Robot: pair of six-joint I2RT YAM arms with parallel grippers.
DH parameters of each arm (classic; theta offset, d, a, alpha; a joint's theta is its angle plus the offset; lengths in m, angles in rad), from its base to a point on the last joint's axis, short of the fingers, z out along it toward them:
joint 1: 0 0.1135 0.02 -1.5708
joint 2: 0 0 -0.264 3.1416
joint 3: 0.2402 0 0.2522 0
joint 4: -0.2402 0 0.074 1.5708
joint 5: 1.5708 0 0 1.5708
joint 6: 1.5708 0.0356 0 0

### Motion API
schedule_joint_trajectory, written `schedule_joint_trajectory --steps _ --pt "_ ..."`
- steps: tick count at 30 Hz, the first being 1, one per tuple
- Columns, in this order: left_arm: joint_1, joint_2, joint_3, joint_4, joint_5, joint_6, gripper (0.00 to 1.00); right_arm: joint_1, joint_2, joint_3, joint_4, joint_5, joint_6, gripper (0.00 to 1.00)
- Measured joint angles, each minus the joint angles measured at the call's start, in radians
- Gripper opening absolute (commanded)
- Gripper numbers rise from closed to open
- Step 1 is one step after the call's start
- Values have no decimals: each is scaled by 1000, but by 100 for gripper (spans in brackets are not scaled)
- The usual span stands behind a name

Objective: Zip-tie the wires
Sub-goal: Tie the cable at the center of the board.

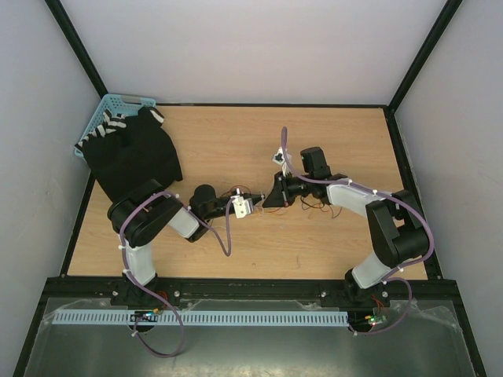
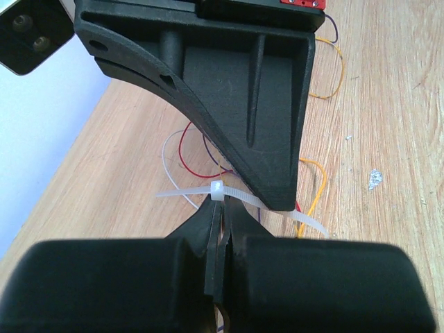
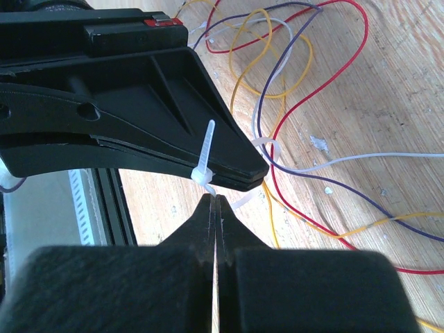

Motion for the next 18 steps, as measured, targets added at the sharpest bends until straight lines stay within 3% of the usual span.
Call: schedule_joint_trajectory --steps 18 --pt "0 7 0 7 -3 1 0 -2 0 5 -6 3 21 0"
